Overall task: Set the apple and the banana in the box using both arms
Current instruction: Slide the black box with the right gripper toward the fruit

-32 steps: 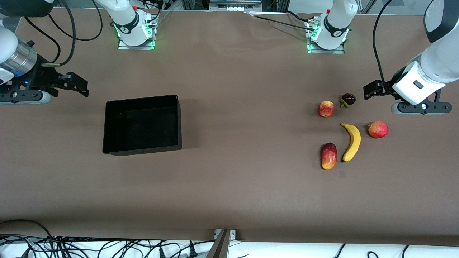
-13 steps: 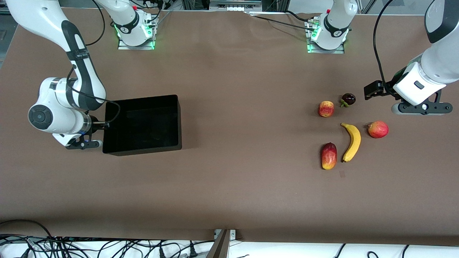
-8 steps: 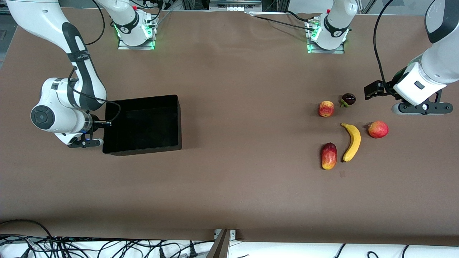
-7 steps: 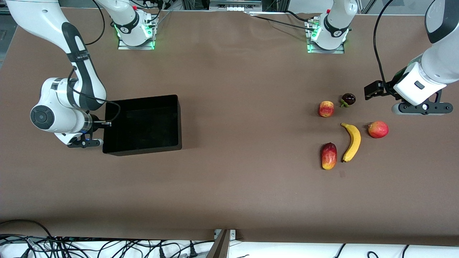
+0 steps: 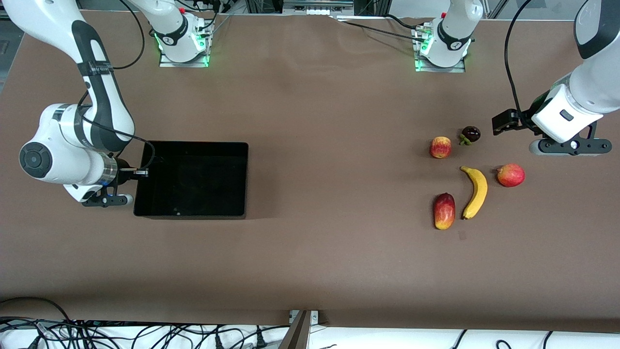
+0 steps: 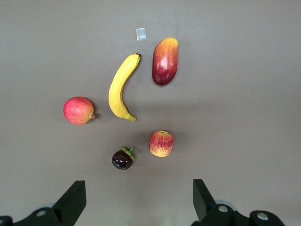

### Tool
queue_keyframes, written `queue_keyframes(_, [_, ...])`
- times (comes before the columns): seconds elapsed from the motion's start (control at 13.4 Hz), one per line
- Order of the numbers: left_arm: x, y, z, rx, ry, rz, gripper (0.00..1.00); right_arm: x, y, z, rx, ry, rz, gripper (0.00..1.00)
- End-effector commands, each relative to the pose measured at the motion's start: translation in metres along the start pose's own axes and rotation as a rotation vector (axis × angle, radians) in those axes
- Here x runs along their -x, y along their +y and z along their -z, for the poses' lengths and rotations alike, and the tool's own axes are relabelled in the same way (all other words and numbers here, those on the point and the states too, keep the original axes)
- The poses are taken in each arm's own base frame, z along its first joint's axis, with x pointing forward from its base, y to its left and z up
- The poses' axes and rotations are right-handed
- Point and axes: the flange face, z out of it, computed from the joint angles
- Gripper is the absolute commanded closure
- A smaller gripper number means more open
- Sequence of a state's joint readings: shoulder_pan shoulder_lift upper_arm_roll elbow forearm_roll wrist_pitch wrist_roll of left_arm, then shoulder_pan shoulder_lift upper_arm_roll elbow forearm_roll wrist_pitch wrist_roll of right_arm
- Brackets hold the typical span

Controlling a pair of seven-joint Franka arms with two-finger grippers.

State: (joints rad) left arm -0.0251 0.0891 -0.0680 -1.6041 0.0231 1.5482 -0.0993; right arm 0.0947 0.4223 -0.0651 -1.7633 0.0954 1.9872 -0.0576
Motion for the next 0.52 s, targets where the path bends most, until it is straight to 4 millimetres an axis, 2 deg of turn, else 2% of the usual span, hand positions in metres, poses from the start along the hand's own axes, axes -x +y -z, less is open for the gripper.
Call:
queue_keyframes(0.0, [-0.001, -0.004, 0.003, 0.003, -0.009, -0.009, 0.00, 0.000, -0.073, 0.029, -0.019, 0.000, -0.005, 1.00])
queue_keyframes(0.15, [-0.001, -0.003, 0.002, 0.002, -0.012, -0.011, 0.00, 0.008, -0.135, 0.024, -0.100, -0.022, -0.043, 1.00])
queue_keyframes(0.45, [-0.002, -0.005, -0.001, 0.002, -0.018, -0.008, 0.00, 0.031, -0.266, -0.008, -0.141, -0.017, -0.075, 1.00])
